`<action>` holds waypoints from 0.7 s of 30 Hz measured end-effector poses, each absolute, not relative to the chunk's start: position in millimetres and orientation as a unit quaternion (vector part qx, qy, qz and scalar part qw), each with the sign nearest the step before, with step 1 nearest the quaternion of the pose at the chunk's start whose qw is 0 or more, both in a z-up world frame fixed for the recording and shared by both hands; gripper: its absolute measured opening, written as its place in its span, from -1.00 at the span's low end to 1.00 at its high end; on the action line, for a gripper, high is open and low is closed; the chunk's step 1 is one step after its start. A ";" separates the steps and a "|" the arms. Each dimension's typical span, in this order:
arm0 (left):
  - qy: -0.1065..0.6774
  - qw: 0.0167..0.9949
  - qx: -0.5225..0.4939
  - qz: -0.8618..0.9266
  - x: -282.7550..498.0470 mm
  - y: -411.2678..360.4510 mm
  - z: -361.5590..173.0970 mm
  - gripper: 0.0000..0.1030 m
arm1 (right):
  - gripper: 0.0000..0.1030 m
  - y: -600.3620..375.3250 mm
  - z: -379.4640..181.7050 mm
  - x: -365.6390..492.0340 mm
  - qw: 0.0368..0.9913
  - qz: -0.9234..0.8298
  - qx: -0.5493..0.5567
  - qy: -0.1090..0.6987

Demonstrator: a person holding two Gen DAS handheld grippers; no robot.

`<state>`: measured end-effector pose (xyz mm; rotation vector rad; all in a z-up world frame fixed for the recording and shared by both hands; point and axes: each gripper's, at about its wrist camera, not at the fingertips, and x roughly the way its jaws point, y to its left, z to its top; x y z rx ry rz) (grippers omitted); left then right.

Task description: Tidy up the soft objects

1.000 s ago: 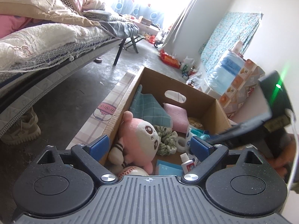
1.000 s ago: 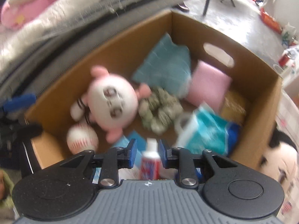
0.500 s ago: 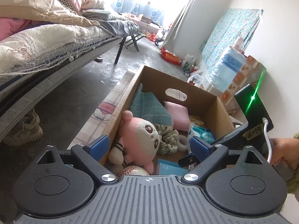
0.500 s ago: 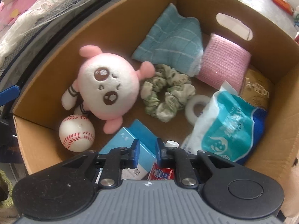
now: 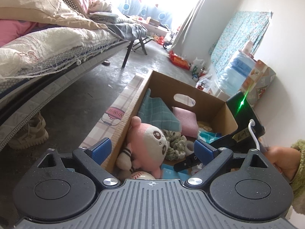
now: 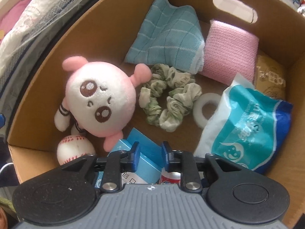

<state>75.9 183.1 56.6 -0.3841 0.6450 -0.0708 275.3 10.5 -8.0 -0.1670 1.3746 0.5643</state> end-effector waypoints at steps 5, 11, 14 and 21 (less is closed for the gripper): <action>0.311 0.930 -0.195 -0.032 73.9 189.5 58.0 0.82 | -0.40 18.3 -13.6 280.2 0.728 0.271 -0.056 0.627; 0.308 0.930 -0.197 -0.034 71.7 192.1 59.6 0.85 | -0.40 19.8 -1.0 275.5 0.741 0.276 -0.054 0.610; 0.296 0.936 -0.188 -0.040 67.3 188.5 65.0 0.93 | -0.35 12.0 25.2 262.7 0.764 0.288 -0.058 0.575; 0.287 0.944 -0.154 -0.045 58.4 170.2 79.3 0.96 | 0.14 -29.6 89.1 211.5 0.825 0.305 -0.039 0.474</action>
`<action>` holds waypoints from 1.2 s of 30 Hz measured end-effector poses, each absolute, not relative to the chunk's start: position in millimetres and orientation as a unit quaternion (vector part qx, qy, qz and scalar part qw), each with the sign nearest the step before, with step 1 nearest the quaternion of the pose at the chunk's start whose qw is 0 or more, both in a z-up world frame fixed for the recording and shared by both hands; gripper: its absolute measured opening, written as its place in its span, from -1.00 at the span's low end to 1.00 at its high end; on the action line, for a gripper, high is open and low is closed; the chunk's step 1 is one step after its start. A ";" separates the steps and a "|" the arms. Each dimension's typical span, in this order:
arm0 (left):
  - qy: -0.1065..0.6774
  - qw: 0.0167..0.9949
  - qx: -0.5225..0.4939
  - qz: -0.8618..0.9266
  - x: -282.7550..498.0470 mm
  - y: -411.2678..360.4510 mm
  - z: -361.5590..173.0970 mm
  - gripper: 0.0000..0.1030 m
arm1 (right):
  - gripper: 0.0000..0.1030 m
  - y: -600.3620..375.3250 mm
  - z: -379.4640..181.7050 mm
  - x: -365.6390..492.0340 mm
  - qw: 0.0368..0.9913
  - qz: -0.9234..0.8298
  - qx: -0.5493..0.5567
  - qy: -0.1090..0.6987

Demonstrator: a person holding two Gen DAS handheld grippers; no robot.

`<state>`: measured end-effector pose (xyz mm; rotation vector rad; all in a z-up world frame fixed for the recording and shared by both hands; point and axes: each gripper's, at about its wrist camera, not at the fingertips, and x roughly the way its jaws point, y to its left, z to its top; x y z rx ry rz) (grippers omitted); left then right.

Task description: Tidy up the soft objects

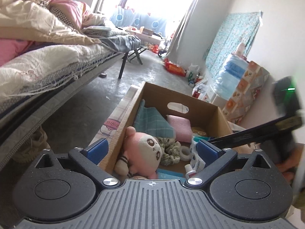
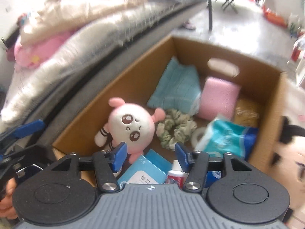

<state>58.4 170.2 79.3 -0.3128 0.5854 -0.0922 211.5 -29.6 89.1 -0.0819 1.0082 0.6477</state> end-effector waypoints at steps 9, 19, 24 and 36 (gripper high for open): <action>0.282 0.950 -0.110 -0.072 36.9 135.8 93.5 1.00 | 0.59 -112.3 131.7 119.5 0.890 0.280 0.005 0.360; 0.291 0.953 -0.042 -0.071 13.1 87.8 104.9 1.00 | 1.00 -178.4 130.3 14.2 0.951 0.181 0.015 0.250; 0.301 0.951 -0.024 -0.068 0.8 66.8 106.1 1.00 | 1.00 -204.3 115.8 -11.0 0.964 0.126 0.032 0.232; 0.334 0.940 -0.024 -0.061 -23.6 34.3 92.1 1.00 | 1.00 -229.4 98.3 -34.0 0.970 0.040 0.030 0.239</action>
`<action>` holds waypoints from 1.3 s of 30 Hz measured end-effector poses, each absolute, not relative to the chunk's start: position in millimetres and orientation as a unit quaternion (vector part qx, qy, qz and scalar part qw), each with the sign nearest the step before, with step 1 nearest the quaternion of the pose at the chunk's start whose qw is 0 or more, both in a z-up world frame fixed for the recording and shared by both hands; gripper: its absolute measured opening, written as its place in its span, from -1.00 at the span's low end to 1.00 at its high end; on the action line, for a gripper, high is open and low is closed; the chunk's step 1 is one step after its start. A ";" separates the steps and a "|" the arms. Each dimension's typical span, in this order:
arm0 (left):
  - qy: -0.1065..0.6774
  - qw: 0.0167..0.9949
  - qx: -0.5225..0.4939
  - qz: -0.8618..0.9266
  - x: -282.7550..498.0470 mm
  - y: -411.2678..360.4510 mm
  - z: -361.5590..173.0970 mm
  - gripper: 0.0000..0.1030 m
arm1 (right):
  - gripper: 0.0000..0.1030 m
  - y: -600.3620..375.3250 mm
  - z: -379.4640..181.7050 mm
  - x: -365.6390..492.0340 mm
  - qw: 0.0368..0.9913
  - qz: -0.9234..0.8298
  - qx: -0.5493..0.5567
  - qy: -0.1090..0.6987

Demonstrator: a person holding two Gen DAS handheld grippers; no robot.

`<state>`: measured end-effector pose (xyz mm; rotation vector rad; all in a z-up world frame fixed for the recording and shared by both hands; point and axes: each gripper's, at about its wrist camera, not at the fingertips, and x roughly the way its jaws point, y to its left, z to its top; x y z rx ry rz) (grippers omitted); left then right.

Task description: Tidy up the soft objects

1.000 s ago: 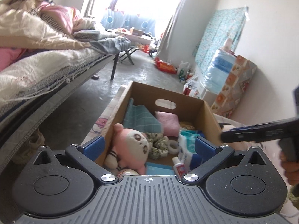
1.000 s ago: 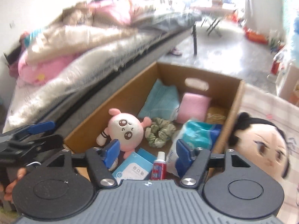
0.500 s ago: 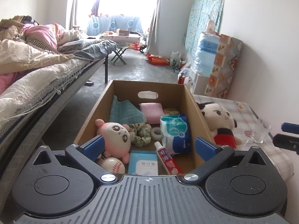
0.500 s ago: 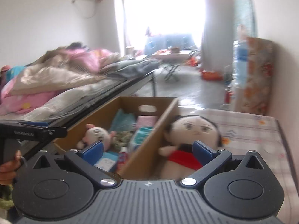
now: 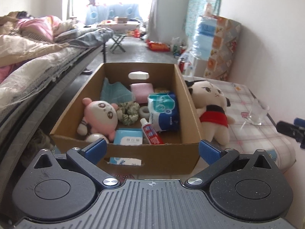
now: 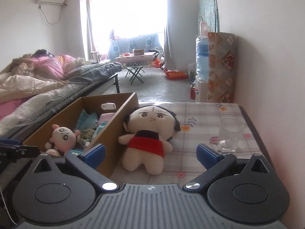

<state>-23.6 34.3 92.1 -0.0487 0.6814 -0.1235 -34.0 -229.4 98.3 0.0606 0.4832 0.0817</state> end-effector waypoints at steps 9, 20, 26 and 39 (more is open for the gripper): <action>0.325 0.945 -0.032 -0.024 -34.9 25.4 99.6 1.00 | 1.00 -212.8 106.2 -49.8 0.978 0.027 -0.020 0.204; 0.339 0.940 -0.034 0.011 -24.5 22.3 78.2 1.00 | 1.00 -213.4 94.1 -43.9 0.971 -0.011 0.004 0.237; 0.336 0.941 -0.017 0.027 -25.9 19.7 78.7 1.00 | 1.00 -218.4 82.3 -32.8 0.960 -0.037 0.042 0.275; 0.362 0.931 -0.009 0.049 -17.5 23.6 69.6 1.00 | 1.00 -209.3 80.5 -32.8 0.954 -0.062 0.027 0.291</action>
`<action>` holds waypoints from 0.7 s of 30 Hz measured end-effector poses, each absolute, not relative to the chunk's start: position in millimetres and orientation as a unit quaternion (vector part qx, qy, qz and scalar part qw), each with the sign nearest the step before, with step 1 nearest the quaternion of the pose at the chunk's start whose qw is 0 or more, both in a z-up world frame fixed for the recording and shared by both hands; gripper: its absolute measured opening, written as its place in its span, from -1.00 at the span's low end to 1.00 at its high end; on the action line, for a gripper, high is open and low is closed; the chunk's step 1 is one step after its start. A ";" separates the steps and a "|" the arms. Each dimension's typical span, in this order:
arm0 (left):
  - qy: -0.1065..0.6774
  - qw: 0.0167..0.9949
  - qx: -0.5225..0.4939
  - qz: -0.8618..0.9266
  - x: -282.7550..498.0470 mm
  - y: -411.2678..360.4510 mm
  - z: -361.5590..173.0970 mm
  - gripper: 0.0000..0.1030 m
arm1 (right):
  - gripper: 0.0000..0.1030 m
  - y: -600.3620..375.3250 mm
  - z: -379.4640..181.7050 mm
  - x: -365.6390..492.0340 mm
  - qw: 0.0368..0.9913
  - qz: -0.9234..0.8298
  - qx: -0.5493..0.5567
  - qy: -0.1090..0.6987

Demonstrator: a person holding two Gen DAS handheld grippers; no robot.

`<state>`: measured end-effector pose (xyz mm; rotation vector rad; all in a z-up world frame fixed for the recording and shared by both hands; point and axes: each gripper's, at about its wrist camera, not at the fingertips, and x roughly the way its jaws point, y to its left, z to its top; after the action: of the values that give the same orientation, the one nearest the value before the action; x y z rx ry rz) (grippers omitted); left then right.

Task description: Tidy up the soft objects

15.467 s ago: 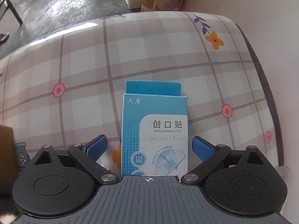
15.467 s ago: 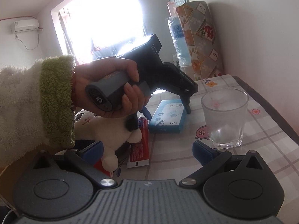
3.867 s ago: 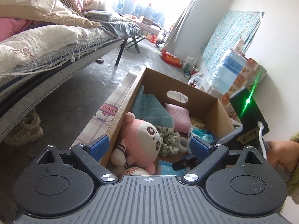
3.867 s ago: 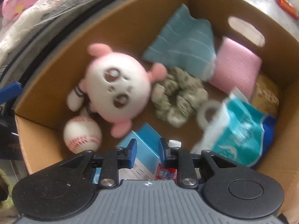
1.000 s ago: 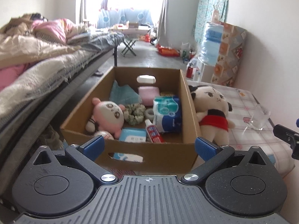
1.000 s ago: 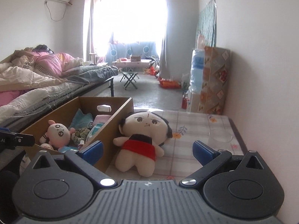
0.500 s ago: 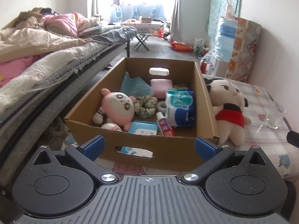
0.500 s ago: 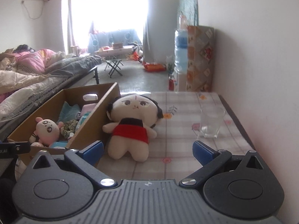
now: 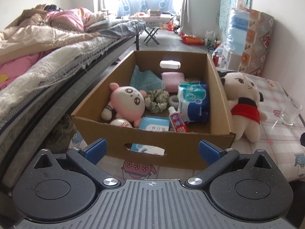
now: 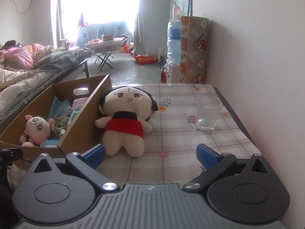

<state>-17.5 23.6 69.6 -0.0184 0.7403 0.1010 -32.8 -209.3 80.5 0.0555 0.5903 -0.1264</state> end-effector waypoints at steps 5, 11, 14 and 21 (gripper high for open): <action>0.370 0.928 -0.009 0.054 -16.6 25.5 68.2 1.00 | 1.00 -205.1 79.5 -30.9 0.954 -0.057 0.021 0.294; 0.380 0.923 -0.010 0.057 -14.4 27.5 68.6 1.00 | 1.00 -198.7 77.1 -28.4 0.952 -0.034 0.019 0.304; 0.382 0.922 -0.010 0.058 -15.0 27.3 68.7 1.00 | 1.00 -196.6 75.8 -27.7 0.951 -0.029 0.016 0.306; 0.381 0.923 -0.008 0.056 -15.2 26.7 69.6 1.00 | 1.00 -197.5 77.8 -28.9 0.952 -0.027 0.022 0.303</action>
<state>-15.2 26.7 69.6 -0.0172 0.7831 0.1154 -28.9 -197.5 77.8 0.0440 0.6158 -0.0550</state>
